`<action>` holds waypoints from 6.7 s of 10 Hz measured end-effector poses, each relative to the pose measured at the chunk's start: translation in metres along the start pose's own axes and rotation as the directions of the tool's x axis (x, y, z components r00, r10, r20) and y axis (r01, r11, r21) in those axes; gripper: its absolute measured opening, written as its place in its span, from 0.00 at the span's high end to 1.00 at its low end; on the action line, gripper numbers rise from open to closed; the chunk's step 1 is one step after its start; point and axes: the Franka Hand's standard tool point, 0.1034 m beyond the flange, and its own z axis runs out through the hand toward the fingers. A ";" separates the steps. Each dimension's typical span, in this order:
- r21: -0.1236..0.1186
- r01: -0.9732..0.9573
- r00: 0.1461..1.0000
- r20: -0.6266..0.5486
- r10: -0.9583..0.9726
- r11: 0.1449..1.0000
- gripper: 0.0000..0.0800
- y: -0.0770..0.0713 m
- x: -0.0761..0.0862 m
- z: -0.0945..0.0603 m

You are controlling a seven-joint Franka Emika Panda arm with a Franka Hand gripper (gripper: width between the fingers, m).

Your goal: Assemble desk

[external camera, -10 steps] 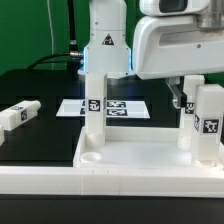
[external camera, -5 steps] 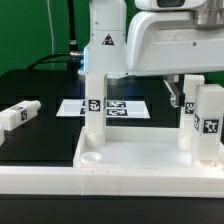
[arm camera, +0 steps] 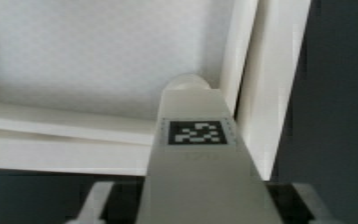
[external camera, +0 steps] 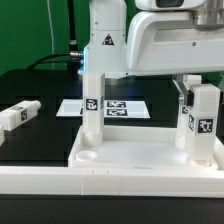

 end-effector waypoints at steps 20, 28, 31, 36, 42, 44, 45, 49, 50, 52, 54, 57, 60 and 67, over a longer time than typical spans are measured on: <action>0.016 -0.610 0.792 -0.018 0.611 0.792 0.21 -0.009 0.000 0.003; -0.014 0.061 0.998 -0.021 -0.061 0.998 0.19 -0.017 0.000 0.006; -0.031 0.200 0.979 -0.023 -0.201 0.979 0.24 -0.016 -0.001 0.008; -0.031 0.214 0.976 -0.023 -0.215 0.976 0.64 -0.014 0.000 0.008; -0.008 -0.129 0.991 -0.030 0.128 0.992 0.64 -0.012 0.000 0.008; 0.001 -0.344 0.938 -0.030 0.344 0.939 0.64 -0.013 0.000 0.008; 0.004 -0.412 0.911 -0.029 0.412 0.911 0.64 -0.013 -0.001 0.009; 0.022 -0.708 0.705 -0.009 0.709 0.705 0.64 -0.012 -0.001 0.009; 0.027 -0.760 0.649 -0.004 0.760 0.649 0.64 -0.012 -0.001 0.009; 0.029 -0.838 0.544 0.001 0.839 0.544 0.64 -0.013 -0.001 0.010; 0.030 -0.846 0.533 0.002 0.846 0.533 0.54 -0.013 -0.001 0.010; 0.025 -0.767 0.641 0.001 0.767 0.641 0.21 -0.014 -0.002 0.010; 0.012 -0.552 0.834 -0.012 0.552 0.834 0.19 -0.014 -0.002 0.010; -0.038 0.015 1.000 -0.010 -0.015 0.999 0.19 -0.011 -0.003 0.012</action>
Offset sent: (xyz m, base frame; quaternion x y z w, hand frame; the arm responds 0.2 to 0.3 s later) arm -0.0150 0.0042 0.0015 0.0027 0.0089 0.3251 0.9456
